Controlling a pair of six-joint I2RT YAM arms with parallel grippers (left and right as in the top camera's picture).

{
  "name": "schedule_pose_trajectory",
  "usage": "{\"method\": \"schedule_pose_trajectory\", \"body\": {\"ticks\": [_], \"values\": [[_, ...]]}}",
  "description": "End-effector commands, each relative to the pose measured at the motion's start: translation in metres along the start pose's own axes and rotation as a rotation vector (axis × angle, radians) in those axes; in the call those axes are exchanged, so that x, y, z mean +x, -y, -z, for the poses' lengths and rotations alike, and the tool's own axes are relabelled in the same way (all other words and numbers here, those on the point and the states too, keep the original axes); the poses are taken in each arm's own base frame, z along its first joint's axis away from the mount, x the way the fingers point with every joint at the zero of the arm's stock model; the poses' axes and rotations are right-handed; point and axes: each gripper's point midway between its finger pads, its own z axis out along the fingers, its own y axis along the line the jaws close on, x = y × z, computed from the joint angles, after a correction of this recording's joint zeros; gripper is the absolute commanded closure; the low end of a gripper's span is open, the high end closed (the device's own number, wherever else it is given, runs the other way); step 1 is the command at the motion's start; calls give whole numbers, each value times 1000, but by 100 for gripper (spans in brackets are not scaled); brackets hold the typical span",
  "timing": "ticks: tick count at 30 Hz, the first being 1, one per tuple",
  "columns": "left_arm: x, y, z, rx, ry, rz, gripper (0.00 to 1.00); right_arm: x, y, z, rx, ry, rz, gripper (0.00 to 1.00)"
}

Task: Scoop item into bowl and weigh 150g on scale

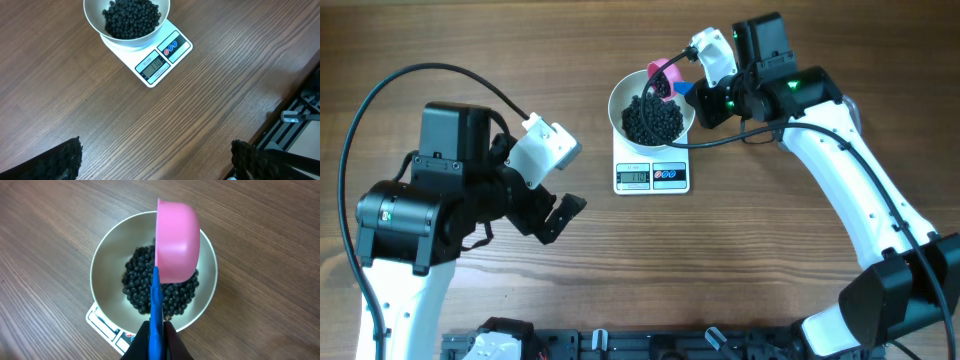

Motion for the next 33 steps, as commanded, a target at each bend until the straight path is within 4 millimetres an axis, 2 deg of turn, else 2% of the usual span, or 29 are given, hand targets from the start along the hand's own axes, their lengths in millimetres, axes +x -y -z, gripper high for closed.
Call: {"method": "schedule_pose_trajectory", "body": {"ticks": [1,19,29,33], "values": [[-4,0,5,-3,21,-12,0,-12,5,12,53,45,-9,96],[-4,0,5,-3,21,-12,0,-10,18,13,128,36,-31,96],[-4,0,5,-2,21,-12,0,-11,18,13,127,42,-35,96],[-4,0,5,-3,21,-12,0,-13,8,12,73,49,-32,96]]}}
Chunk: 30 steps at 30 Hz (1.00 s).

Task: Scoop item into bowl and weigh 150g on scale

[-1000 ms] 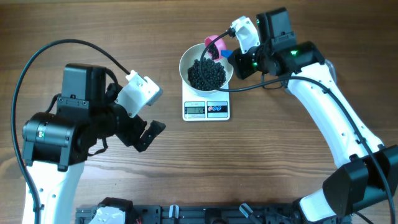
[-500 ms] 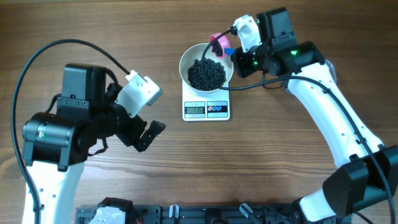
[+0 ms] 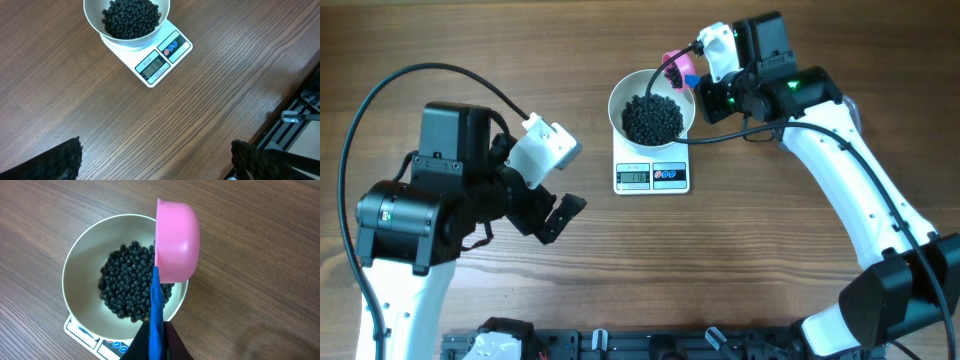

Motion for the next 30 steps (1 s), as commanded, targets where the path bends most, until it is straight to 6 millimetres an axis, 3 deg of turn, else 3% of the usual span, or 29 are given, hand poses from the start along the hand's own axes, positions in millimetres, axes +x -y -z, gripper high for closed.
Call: {"method": "schedule_pose_trajectory", "body": {"ticks": [1,6,9,13,16,18,22,27,30], "values": [[-4,0,5,-3,21,-12,0,-11,-13,12,-49,46,0,95],[-4,0,5,-3,21,-13,0,-15,-22,13,-72,55,-72,96],[-4,0,5,-3,21,-12,0,-9,-30,10,-73,28,-10,96],[-4,0,5,-3,21,-12,0,-9,-32,11,-72,30,-51,95],[-4,0,5,-2,21,-12,0,1,-33,10,-59,-12,8,95],[-4,0,5,-3,21,-12,1,-2,-24,11,-5,-2,-2,95],[-4,0,5,-3,21,-12,0,-1,-35,9,-42,-4,27,96],[-4,0,5,-2,21,-13,0,-15,-30,12,4,49,9,95],[-4,0,5,-2,21,-12,0,-9,-34,10,7,23,49,95]]}}
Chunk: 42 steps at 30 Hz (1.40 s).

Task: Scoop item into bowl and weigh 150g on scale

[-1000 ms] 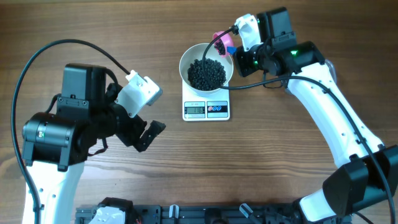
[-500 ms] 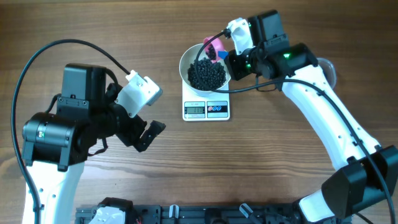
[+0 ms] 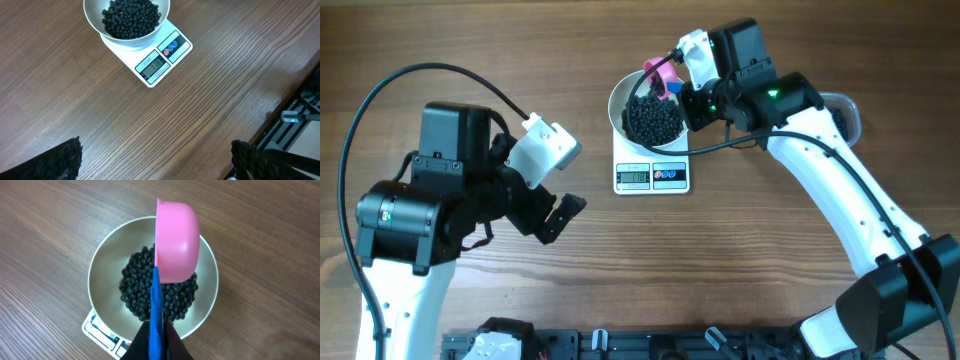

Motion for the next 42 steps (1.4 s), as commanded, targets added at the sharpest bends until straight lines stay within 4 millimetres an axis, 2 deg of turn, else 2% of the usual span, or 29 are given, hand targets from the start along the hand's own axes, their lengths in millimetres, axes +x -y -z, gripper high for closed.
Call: {"method": "schedule_pose_trajectory", "body": {"ticks": [1,4,7,10,14,18,22,26,29,32,34,36,39,42], "values": [[-4,0,5,-2,21,-12,0,-7,1,14,49,26,25,96],[-4,0,5,-2,21,-12,0,-13,1,16,47,52,-29,95],[-4,0,5,-2,21,-12,0,-4,-3,15,37,16,4,95],[-4,0,5,-2,21,-12,0,-12,-4,20,43,49,2,95],[-4,0,5,-2,21,-12,0,-5,-4,19,43,23,-3,96],[-4,0,5,-2,21,-12,0,-14,-4,23,44,61,-9,96],[-4,0,5,-2,21,-12,0,-4,-5,20,45,17,7,95],[-4,0,5,-2,21,-12,1,-9,0,21,75,40,-3,95],[-4,0,5,-2,21,-12,0,-3,-5,19,71,9,48,96],[-4,0,5,-2,21,-12,0,-11,3,23,122,39,39,96],[-4,0,5,-2,21,-12,0,-15,-5,22,82,60,-6,95],[-4,0,5,-2,21,-12,0,-6,-13,18,43,19,20,96],[-4,0,5,-3,21,-12,0,-5,-4,22,107,14,45,95],[-4,0,5,-3,21,-13,0,-5,-10,20,73,18,21,95]]}}
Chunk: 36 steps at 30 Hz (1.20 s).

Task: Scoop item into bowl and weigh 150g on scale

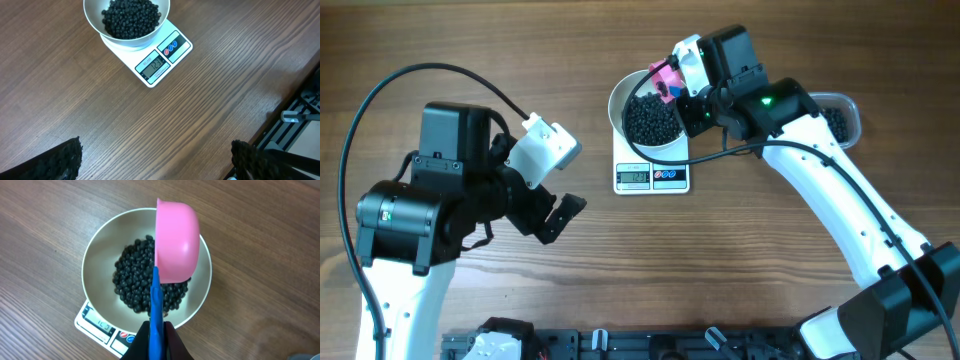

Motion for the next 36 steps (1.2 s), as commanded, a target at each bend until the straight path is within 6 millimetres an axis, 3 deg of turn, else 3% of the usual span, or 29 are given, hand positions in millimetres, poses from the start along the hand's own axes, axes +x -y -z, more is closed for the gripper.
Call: {"method": "schedule_pose_trajectory", "body": {"ticks": [1,11,13,15,18,22,25,29,32,36], "values": [[-4,0,5,-3,21,-13,0,-6,-6,12,-8,25,20,96],[-4,0,5,-2,21,-12,0,-10,6,15,57,40,26,95],[-4,0,5,-3,21,-12,0,-16,0,14,23,65,-20,96],[-4,0,5,-3,21,-13,0,-9,-8,11,-25,34,8,95],[-4,0,5,-3,21,-12,0,-9,1,13,32,34,25,96],[-4,0,5,-2,21,-12,0,-8,-6,11,-8,31,30,95],[-4,0,5,-3,21,-12,0,-9,5,12,58,33,27,96],[-4,0,5,-2,21,-12,0,-4,0,11,35,10,51,96],[-4,0,5,-2,21,-12,0,-8,9,13,94,25,61,96],[-4,0,5,-2,21,-12,0,-7,-2,11,42,25,102,96]]}}
